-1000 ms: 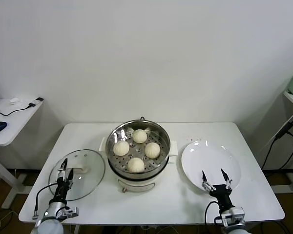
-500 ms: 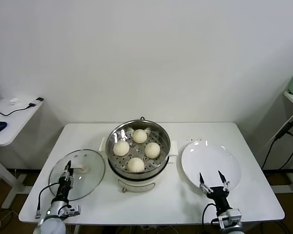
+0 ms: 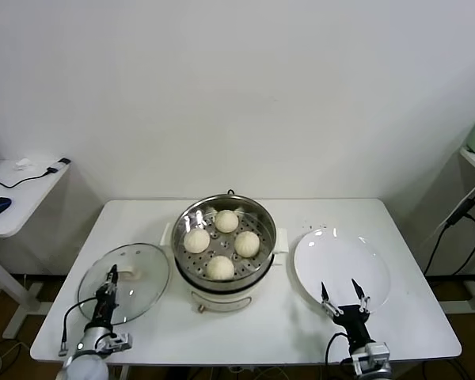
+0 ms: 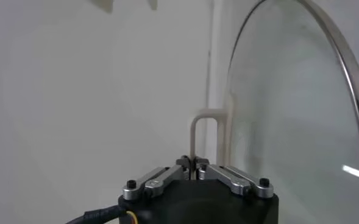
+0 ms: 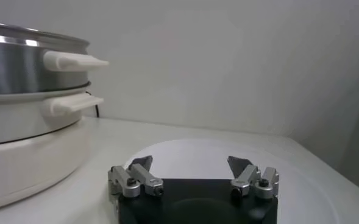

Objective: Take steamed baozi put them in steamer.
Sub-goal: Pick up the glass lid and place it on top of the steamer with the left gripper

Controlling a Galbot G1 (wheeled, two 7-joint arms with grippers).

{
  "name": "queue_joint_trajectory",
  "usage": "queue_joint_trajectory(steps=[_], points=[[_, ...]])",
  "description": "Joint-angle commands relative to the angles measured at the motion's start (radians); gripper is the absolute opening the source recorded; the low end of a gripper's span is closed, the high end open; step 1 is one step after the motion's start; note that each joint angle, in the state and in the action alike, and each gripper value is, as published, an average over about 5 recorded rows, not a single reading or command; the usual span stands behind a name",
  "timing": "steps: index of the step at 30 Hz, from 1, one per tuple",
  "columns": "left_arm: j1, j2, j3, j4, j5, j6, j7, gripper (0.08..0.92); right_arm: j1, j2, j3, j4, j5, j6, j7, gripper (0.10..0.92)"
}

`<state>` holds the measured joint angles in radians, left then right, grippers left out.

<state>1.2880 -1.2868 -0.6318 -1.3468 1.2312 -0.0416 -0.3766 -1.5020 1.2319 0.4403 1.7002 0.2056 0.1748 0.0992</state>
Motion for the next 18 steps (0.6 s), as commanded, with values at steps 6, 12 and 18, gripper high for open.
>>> queue_joint_trajectory(steps=[6,12,18], points=[[0.045,0.009,-0.022,-0.145,-0.043,-0.002,0.010,0.131,-0.011,0.001,0.009,0.014,-0.008,0.007,-0.001,0.823],[0.122,0.071,-0.058,-0.342,-0.110,0.005,0.062,0.131,-0.007,-0.001,0.015,0.015,-0.025,0.006,0.002,0.823],[0.160,0.157,-0.073,-0.528,-0.242,0.095,0.219,0.131,0.002,-0.006,0.010,0.019,-0.046,0.002,0.001,0.823]])
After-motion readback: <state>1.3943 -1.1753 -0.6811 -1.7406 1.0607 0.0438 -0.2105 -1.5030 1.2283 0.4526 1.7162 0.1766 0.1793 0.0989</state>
